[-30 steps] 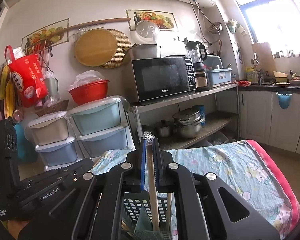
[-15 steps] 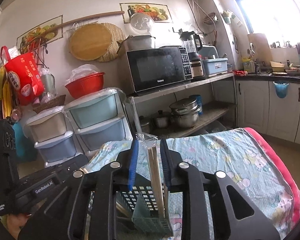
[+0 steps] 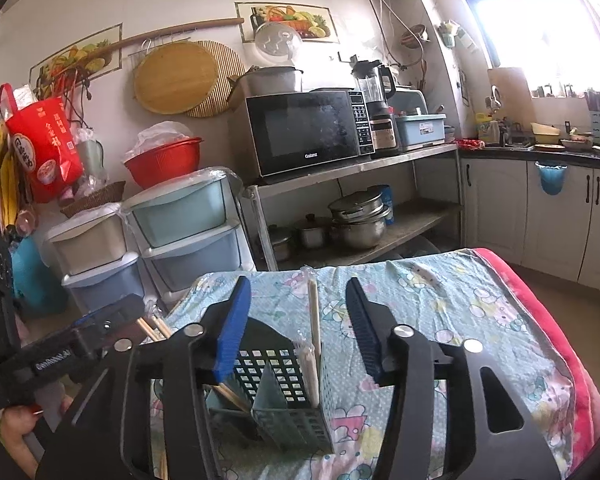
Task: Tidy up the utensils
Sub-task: 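Lower the chopstick into the caddy and open the left gripper while the right gripper releases its own, then withdraw both grippers from the caddy toward the remaining chopsticks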
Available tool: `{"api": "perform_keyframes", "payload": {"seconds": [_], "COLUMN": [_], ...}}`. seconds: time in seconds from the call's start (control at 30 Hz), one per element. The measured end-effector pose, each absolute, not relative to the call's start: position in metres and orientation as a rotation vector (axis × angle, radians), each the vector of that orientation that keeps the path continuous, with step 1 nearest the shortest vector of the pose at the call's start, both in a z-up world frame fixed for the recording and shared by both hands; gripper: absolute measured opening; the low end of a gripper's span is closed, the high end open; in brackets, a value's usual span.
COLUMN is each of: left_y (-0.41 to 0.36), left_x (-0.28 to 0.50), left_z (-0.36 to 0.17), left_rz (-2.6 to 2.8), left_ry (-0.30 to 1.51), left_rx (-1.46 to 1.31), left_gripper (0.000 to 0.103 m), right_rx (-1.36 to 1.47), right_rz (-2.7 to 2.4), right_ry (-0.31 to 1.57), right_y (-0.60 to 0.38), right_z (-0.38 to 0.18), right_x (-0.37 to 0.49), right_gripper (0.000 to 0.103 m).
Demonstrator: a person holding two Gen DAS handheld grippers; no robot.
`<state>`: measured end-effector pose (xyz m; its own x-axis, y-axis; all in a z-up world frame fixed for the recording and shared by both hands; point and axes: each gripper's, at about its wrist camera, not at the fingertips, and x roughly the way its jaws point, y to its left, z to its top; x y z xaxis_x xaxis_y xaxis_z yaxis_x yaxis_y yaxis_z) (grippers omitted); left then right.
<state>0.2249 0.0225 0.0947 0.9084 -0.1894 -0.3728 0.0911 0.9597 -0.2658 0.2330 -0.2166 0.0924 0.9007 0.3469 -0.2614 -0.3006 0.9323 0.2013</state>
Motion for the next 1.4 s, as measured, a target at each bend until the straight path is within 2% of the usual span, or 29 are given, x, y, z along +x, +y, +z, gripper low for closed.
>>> {"api": "perform_keyframes", "payload": {"seconds": [0.07, 0.17, 0.43, 0.8, 1.4], "left_y": [0.026, 0.031, 0.039, 0.044, 0.048], "left_x": [0.221, 0.216, 0.206, 0.191, 0.168], "left_z": [0.095, 0.095, 0.093, 0.084, 0.065], "left_rz": [-0.141, -0.143, -0.136, -0.139, -0.134], "left_ry": [0.403, 0.402, 0.404, 0.421, 0.462], "left_rx": [-0.257, -0.27, -0.296, -0.326, -0.346], "left_gripper": [0.088, 0.092, 0.092, 0.092, 0.092], "right_rx": [0.156, 0.15, 0.154, 0.145, 0.127], "right_rz": [0.332, 0.332, 0.346, 0.36, 0.387], "right_ry": [0.293, 0.291, 0.289, 0.295, 0.338], "right_y": [-0.218, -0.219, -0.221, -0.221, -0.216], "right_z": [0.092, 0.092, 0.09, 0.089, 0.073], "right_x": [0.229, 0.225, 0.212, 0.19, 0.165], "right_gripper": [0.054, 0.058, 0.07, 0.076, 0.079]}}
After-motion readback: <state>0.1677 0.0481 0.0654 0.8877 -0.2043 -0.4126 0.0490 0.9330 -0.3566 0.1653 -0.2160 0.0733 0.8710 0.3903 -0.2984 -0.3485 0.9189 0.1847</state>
